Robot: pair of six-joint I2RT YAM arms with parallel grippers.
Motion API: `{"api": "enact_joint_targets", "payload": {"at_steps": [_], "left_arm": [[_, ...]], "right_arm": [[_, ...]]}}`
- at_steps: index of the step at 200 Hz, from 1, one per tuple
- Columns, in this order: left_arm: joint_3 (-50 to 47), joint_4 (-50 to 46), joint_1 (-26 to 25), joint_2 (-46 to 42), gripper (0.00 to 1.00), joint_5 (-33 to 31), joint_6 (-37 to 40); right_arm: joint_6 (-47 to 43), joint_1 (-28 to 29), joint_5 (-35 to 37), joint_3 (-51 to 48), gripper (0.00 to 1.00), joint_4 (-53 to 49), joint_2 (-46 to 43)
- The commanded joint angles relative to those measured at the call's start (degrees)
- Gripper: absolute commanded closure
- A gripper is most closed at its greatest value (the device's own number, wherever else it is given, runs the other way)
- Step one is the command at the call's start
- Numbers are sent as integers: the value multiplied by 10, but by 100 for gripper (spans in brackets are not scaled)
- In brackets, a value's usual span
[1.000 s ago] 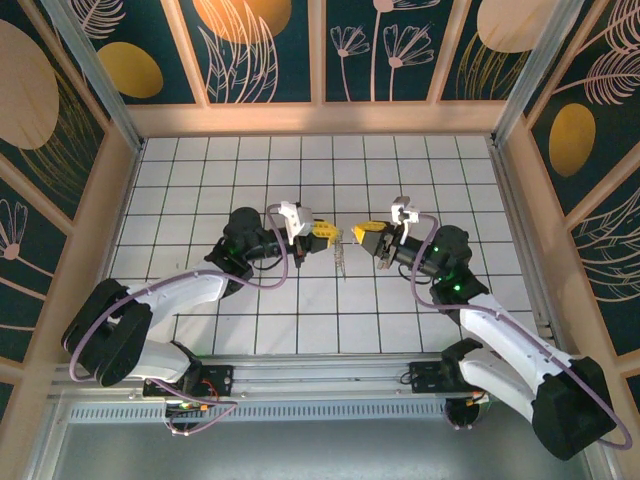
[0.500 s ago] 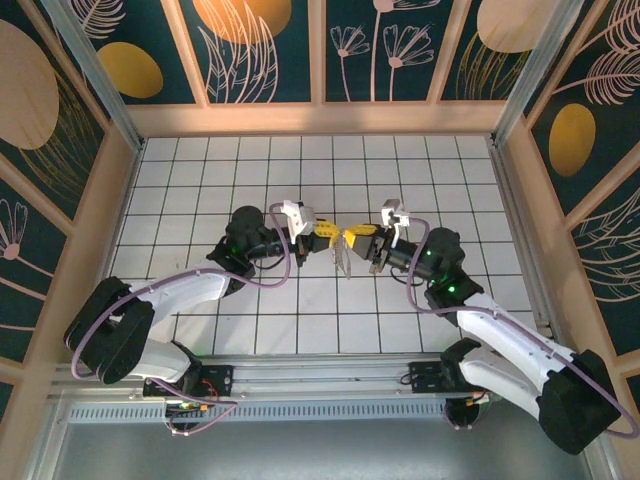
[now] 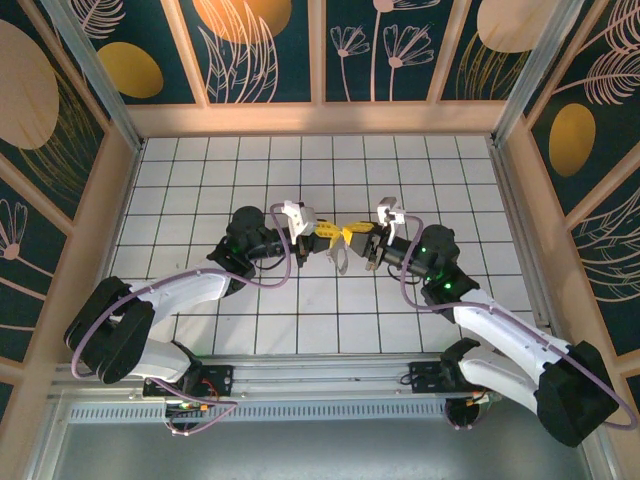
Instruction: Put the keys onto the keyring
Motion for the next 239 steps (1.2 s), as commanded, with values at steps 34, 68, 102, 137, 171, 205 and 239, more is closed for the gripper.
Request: {"api": "enact_joint_targets", "payload": {"at_steps": [34, 68, 102, 137, 171, 205, 239], "left_arm": [[6, 30, -4, -9, 100, 18, -9], [4, 37, -4, -13, 100, 18, -10], [2, 45, -3, -12, 100, 17, -13], [4, 53, -4, -8, 100, 16, -16], [5, 65, -4, -3, 100, 15, -24], [6, 76, -3, 1, 100, 17, -32], [5, 79, -4, 1, 100, 15, -35]], "right_arm": [[-10, -15, 36, 4, 100, 14, 1], [-3, -22, 36, -6, 100, 10, 0], [-1, -22, 26, -10, 100, 7, 4], [0, -22, 10, -16, 100, 2, 9], [3, -22, -15, -21, 100, 5, 15], [8, -22, -34, -25, 100, 11, 23], [18, -44, -38, -30, 100, 15, 19]]}}
